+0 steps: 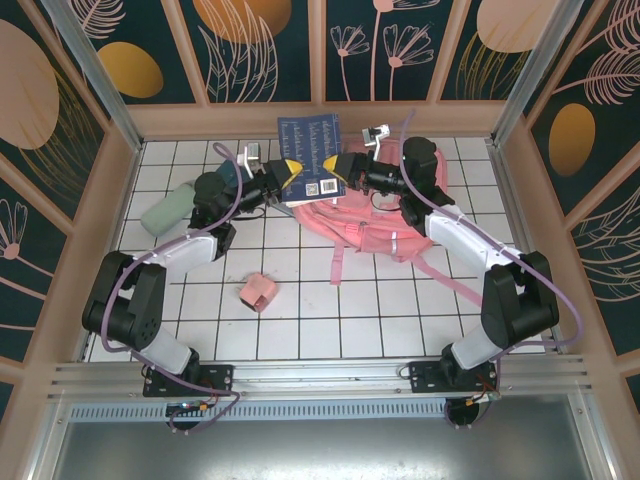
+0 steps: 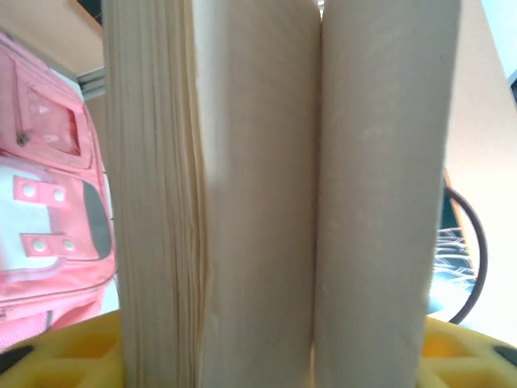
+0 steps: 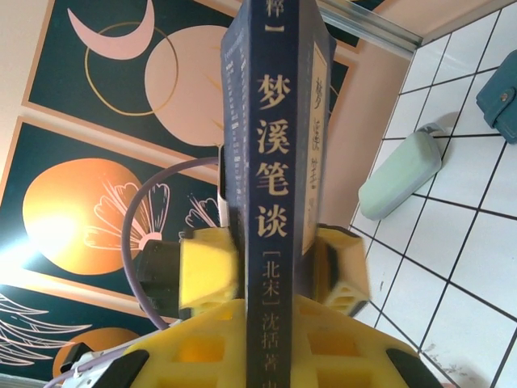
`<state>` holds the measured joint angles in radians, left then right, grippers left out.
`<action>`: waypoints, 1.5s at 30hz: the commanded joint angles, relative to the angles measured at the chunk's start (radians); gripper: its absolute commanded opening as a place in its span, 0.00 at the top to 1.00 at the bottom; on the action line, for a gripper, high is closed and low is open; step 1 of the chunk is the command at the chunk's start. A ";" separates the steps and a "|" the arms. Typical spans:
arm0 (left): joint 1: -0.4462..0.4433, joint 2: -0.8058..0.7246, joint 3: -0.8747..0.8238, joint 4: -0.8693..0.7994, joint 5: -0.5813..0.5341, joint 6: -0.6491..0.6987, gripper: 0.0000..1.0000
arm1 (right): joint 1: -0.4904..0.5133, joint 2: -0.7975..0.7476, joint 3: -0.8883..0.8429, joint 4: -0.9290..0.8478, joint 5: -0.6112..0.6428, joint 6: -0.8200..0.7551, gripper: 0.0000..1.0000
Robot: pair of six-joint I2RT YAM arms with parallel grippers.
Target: Pack the student bag
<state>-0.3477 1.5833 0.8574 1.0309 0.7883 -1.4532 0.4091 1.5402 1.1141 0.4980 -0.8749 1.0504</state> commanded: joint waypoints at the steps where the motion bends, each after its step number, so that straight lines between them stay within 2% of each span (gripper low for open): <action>1: 0.018 -0.011 0.018 0.044 0.007 0.005 0.58 | -0.016 -0.012 -0.021 0.072 -0.033 -0.006 1.00; 7: 0.068 -0.040 0.006 0.014 0.009 0.020 0.71 | -0.027 -0.029 -0.060 0.074 -0.039 -0.008 1.00; 12: 0.069 -0.038 0.020 -0.011 0.008 0.037 0.89 | -0.027 -0.031 -0.078 0.089 -0.042 0.001 1.00; 16: 0.069 -0.035 0.020 -0.022 0.015 0.041 0.87 | -0.026 -0.028 -0.078 0.089 -0.043 -0.001 1.00; 19: 0.069 -0.038 0.017 -0.025 0.016 0.045 0.94 | -0.027 -0.022 -0.079 0.090 -0.042 -0.001 1.00; 20: 0.069 -0.037 0.020 -0.025 0.017 0.046 0.91 | -0.027 -0.020 -0.078 0.090 -0.041 -0.001 1.00; 22: 0.070 -0.037 0.022 -0.030 0.019 0.048 0.71 | -0.027 -0.017 -0.076 0.090 -0.041 -0.001 1.00; 24: 0.069 -0.039 0.022 -0.024 0.027 0.047 0.68 | -0.026 -0.014 -0.075 0.088 -0.041 0.000 1.00; 25: 0.070 -0.040 0.024 -0.024 0.029 0.047 0.63 | -0.027 -0.013 -0.076 0.087 -0.041 -0.001 1.00; 27: 0.069 -0.042 0.027 -0.029 0.034 0.050 0.45 | -0.026 -0.012 -0.076 0.087 -0.040 0.000 1.00; 31: 0.054 -0.049 0.051 -0.114 0.035 0.108 0.37 | -0.026 -0.011 -0.076 0.085 -0.036 -0.001 1.00; 34: 0.028 -0.048 0.077 -0.193 0.035 0.167 0.37 | -0.027 -0.008 -0.077 0.087 -0.037 0.001 1.00; 36: 0.019 -0.045 0.088 -0.230 0.035 0.193 0.41 | -0.027 -0.009 -0.077 0.087 -0.037 0.002 1.00; 42: 0.019 -0.061 0.077 -0.268 0.017 0.216 0.71 | -0.027 -0.018 -0.080 0.080 -0.036 -0.002 1.00; 45: 0.028 -0.077 0.072 -0.291 0.010 0.229 0.76 | -0.028 -0.023 -0.086 0.073 -0.033 -0.008 1.00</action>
<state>-0.3271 1.5520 0.9146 0.7601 0.8005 -1.2655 0.3866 1.5402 1.0420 0.5270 -0.8925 1.0538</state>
